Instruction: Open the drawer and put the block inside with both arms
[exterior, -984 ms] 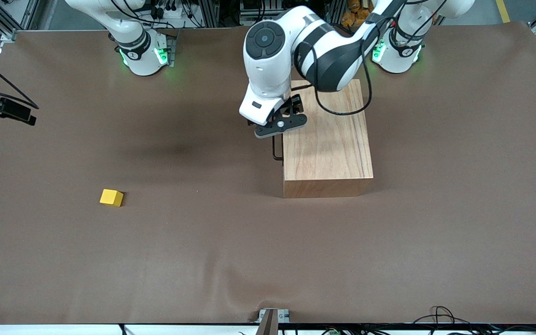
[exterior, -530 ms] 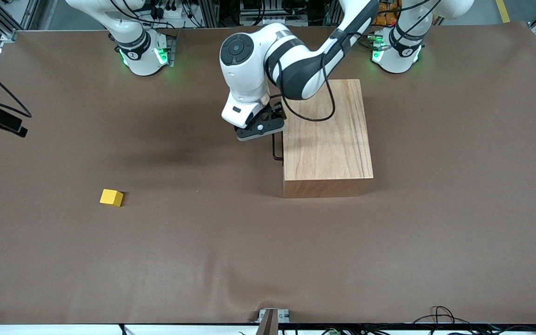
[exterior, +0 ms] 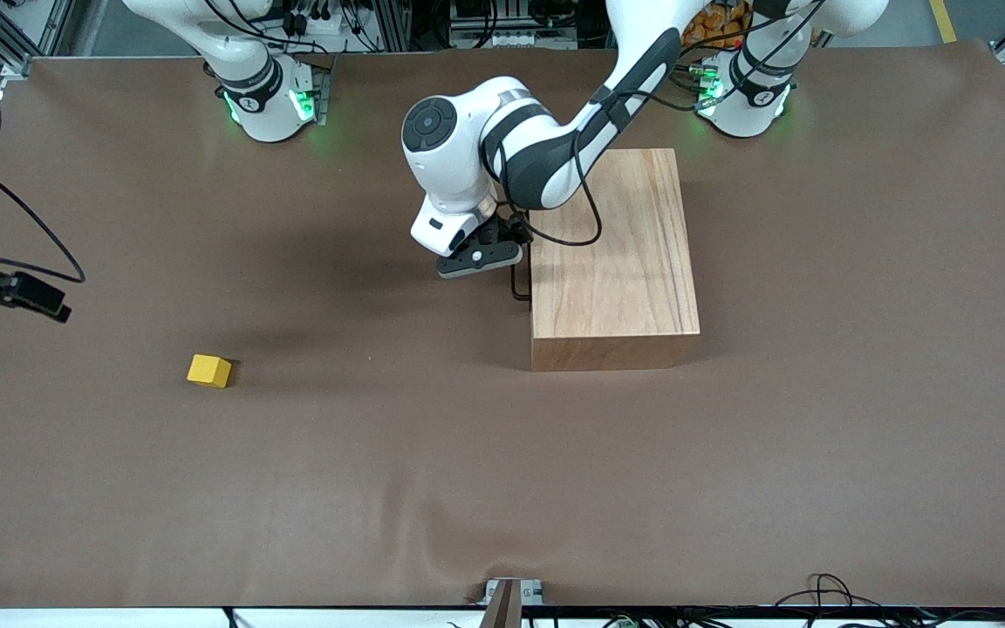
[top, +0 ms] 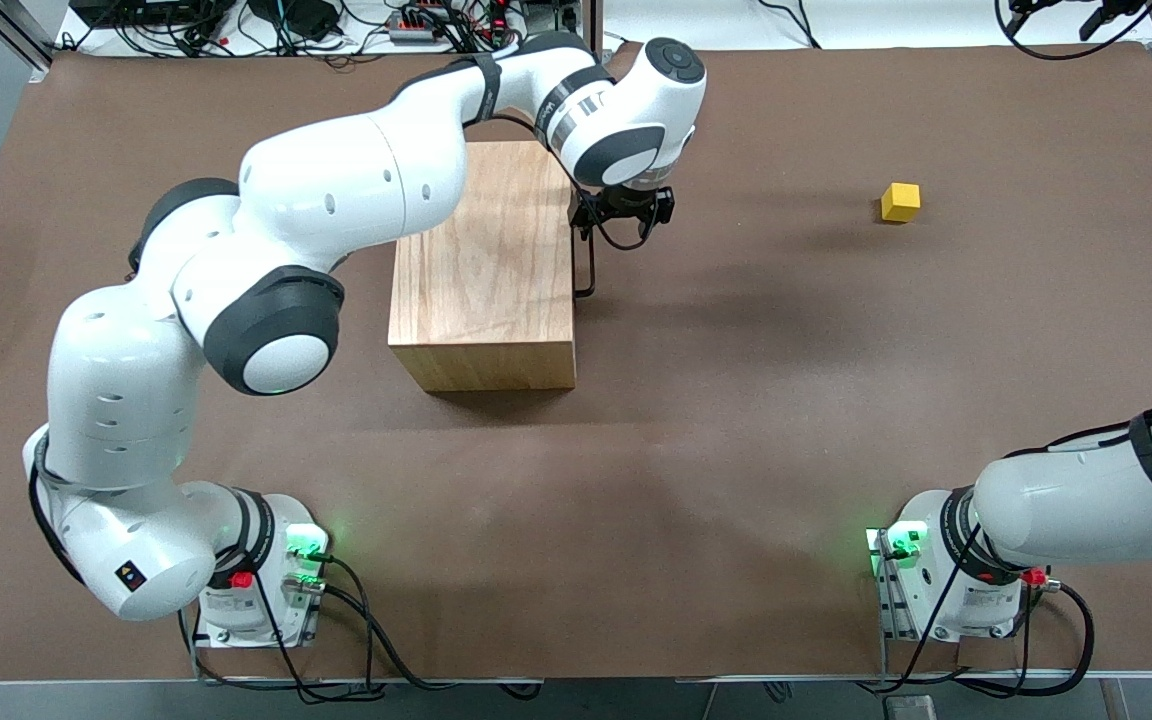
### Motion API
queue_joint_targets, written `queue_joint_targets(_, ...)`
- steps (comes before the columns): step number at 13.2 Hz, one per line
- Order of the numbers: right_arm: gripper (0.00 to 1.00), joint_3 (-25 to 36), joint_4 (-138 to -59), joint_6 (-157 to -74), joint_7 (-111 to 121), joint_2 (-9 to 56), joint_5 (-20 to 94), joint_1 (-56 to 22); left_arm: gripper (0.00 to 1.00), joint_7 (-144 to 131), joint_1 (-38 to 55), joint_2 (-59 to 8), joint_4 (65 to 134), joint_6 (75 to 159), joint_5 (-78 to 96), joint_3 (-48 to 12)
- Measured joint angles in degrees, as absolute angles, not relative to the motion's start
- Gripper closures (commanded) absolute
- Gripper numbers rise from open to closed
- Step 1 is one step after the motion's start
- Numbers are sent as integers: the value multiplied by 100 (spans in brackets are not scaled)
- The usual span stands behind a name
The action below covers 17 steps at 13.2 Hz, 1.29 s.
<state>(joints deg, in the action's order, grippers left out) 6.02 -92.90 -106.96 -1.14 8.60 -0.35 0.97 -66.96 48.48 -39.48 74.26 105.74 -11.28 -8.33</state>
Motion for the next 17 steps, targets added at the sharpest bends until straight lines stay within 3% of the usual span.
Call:
queue_joint_targets(5,0,627,-9223,-12409,-116,1883,-34,152,0,-6653,4887,-4040,7429,10573,-1130,-835)
queue_joint_targets(9,0,631,-8844,-12877,-116,2703,-34,255,0,-6653,4944,-4099,7429,10573,-1137,-835)
queue_joint_targets(13,0,631,-8494,-12873,-114,3168,-34,266,0,-6649,4973,-4129,7443,10567,-1140,-836)
queue_joint_targets(17,0,631,-8116,-11633,-106,3514,154,298,0,-6646,4982,-4228,7444,10573,-1140,-844)
